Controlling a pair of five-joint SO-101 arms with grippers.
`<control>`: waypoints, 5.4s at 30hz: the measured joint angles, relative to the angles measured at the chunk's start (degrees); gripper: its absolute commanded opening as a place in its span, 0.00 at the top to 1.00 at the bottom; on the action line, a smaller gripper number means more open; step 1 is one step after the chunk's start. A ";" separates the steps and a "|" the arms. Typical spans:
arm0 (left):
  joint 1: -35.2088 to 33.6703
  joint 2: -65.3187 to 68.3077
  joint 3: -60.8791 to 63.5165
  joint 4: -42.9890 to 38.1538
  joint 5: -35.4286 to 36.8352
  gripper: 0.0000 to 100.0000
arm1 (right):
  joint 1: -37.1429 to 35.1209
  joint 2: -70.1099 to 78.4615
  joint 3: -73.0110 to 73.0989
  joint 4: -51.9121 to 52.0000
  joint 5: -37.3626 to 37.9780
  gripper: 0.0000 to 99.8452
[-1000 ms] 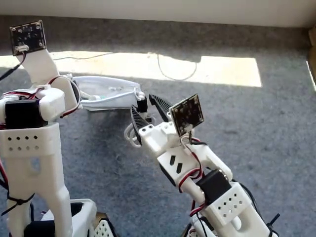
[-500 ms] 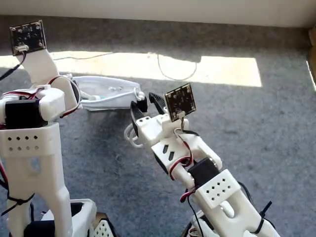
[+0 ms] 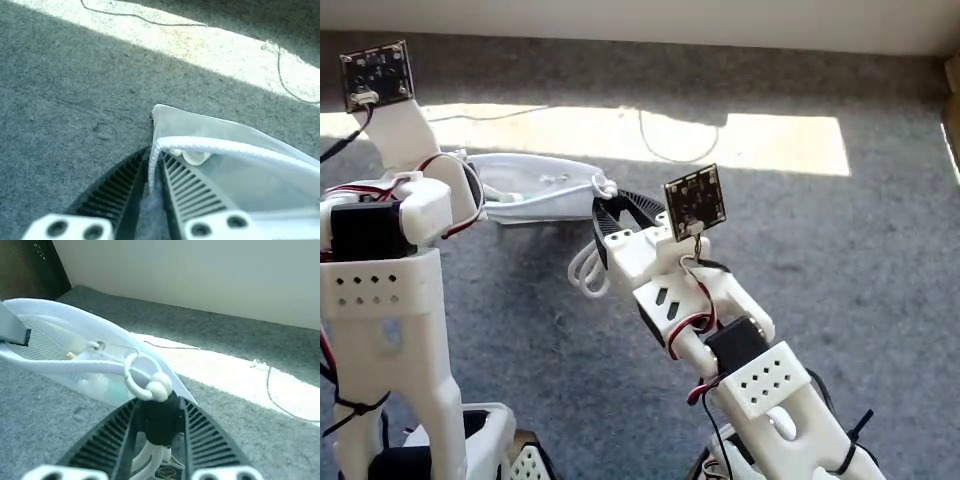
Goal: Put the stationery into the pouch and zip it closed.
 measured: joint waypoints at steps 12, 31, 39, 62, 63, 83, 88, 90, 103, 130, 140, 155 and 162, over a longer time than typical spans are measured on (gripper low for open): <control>0.00 0.00 0.00 0.00 0.00 0.94 | 0.00 -0.44 -0.09 2.81 6.24 1.00; 3.16 1.58 0.88 0.00 0.18 0.73 | -1.14 -18.99 0.00 26.55 6.77 1.00; 11.34 1.58 0.88 -4.84 0.18 0.73 | -1.23 -30.15 7.12 30.86 6.77 1.00; 34.73 1.67 0.88 -15.91 -15.21 0.73 | 1.76 -49.93 18.20 35.25 6.77 1.00; 34.73 1.67 0.88 -15.91 -15.21 0.73 | 1.76 -49.93 18.20 35.25 6.77 1.00; 35.25 0.00 -7.82 -14.42 -17.49 0.73 | 4.92 -49.93 18.20 35.25 6.77 1.00; 27.34 -3.34 -11.78 -8.18 -17.49 0.73 | 4.92 -49.93 18.20 35.25 6.77 1.00; 24.26 -4.13 -11.78 -6.77 -17.67 0.73 | 4.92 -49.93 18.20 35.25 6.77 1.00; 21.63 -4.13 8.62 -15.03 -24.62 0.73 | 4.92 -49.93 18.20 34.99 6.77 1.00; 31.65 -23.38 34.64 -27.34 -32.70 0.72 | 4.84 -49.85 9.85 40.70 11.25 1.00; 31.56 -42.81 51.43 -26.99 -37.54 0.70 | 4.92 -43.25 4.31 43.08 11.25 1.00; 36.66 -43.78 61.80 -41.41 -37.54 0.70 | 4.92 -42.73 2.20 46.77 11.25 1.00; 39.21 -43.78 65.58 -48.62 -38.24 0.70 | 4.92 -42.73 2.20 46.77 11.25 1.00</control>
